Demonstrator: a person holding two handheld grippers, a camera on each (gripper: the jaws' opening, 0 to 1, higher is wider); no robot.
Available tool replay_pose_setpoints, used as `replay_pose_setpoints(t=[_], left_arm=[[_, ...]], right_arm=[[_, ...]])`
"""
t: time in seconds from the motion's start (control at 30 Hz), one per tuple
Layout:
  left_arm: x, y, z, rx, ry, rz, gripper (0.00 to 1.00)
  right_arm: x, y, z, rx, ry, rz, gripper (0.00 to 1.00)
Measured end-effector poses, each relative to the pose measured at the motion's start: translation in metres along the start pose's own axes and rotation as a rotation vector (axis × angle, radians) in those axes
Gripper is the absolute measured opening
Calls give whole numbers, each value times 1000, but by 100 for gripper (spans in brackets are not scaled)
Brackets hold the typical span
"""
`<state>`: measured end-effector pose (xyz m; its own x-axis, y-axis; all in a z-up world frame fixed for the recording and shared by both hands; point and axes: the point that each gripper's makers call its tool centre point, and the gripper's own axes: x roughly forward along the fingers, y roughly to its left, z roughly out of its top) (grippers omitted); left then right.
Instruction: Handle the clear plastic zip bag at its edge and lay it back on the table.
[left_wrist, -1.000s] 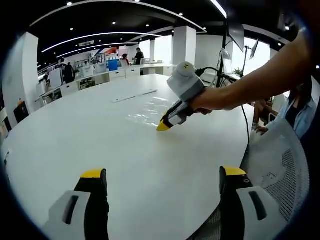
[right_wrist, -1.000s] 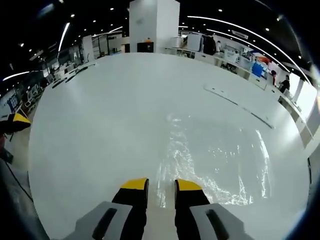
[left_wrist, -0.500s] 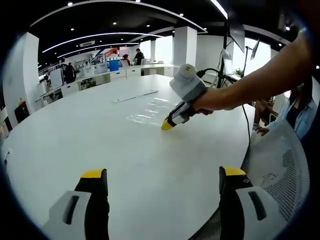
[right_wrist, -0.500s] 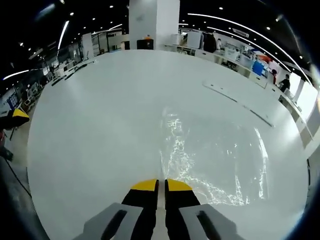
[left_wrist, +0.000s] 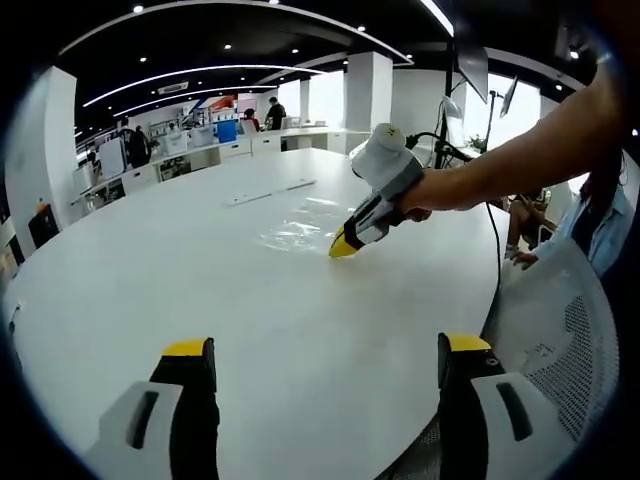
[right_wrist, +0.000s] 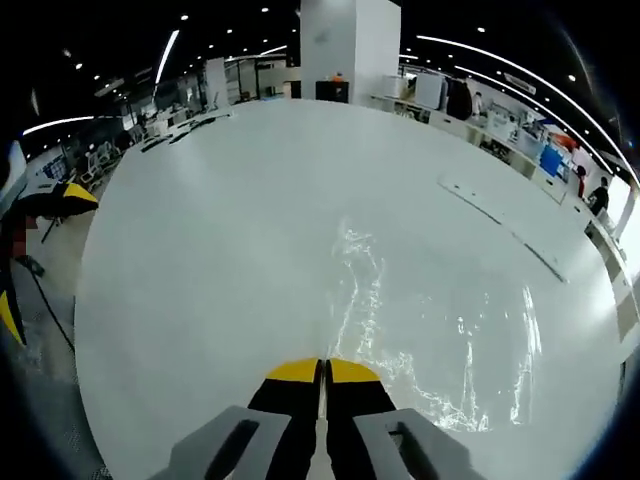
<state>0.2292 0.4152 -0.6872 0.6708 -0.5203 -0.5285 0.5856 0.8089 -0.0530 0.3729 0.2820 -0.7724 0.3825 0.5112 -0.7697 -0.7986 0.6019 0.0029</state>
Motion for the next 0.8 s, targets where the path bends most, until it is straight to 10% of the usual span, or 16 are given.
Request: replay_pose_setpoints(t=[0.8], left_arm=[[0,-9,1,18,8,-15,89]], right_arm=[[-38,12,-8,-146,-40,116,0]])
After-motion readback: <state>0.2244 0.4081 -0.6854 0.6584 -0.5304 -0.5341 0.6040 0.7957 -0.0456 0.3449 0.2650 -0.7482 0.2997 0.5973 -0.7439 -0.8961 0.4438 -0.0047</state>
